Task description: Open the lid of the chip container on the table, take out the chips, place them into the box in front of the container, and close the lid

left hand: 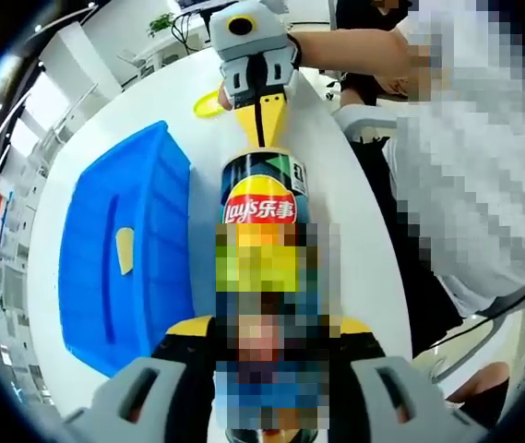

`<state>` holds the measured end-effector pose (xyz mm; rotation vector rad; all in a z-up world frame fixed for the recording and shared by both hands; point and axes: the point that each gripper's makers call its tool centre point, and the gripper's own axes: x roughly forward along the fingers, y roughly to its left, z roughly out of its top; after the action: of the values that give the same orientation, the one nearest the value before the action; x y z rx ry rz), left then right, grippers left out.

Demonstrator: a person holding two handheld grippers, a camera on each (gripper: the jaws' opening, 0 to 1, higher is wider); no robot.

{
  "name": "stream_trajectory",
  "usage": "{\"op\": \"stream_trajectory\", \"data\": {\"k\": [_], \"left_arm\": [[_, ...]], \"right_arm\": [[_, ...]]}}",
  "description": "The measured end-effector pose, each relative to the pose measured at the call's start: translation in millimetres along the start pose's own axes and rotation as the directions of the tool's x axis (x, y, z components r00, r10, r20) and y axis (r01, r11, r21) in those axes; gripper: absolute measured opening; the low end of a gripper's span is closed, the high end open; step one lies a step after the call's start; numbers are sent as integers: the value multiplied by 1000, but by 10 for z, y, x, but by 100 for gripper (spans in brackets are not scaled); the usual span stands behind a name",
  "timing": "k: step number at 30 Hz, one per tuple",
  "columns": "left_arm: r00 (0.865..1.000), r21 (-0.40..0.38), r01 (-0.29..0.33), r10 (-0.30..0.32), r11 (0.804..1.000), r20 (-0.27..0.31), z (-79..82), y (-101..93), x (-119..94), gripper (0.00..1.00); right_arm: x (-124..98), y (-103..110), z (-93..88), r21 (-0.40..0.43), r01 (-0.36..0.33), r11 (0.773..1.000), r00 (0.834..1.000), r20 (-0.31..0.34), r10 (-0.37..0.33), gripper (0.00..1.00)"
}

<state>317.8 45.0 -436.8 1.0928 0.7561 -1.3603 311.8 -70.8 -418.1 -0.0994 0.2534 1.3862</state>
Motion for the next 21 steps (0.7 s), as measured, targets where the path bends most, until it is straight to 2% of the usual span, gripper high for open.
{"op": "stream_trajectory", "data": {"k": [7,9,11,13,19,21], "left_arm": [[1000,-14,19,-18,1000,21,42,10,-28,47],[1000,-4,9,-9,1000,24,61,19,-27,51],[999,-53,38,-38,998,4,50,-31,-29,55],[1000,-24,29,-29,999,12,72,-16,-25,58],[1000,-14,15,-15,1000,6,124,4,-45,56],[1000,-19,30,-29,999,8,158,-22,-53,55]], "right_arm": [[-224,-31,-49,12,49,999,999,4,-49,2],[-278,-68,-72,14,58,998,998,5,-58,3],[-323,-90,-86,16,68,998,998,5,-68,4],[-356,-104,-87,18,76,997,997,10,-77,5],[-421,-114,-123,21,88,996,996,12,-88,5],[-440,-108,-138,23,90,996,996,10,-90,5]]}}
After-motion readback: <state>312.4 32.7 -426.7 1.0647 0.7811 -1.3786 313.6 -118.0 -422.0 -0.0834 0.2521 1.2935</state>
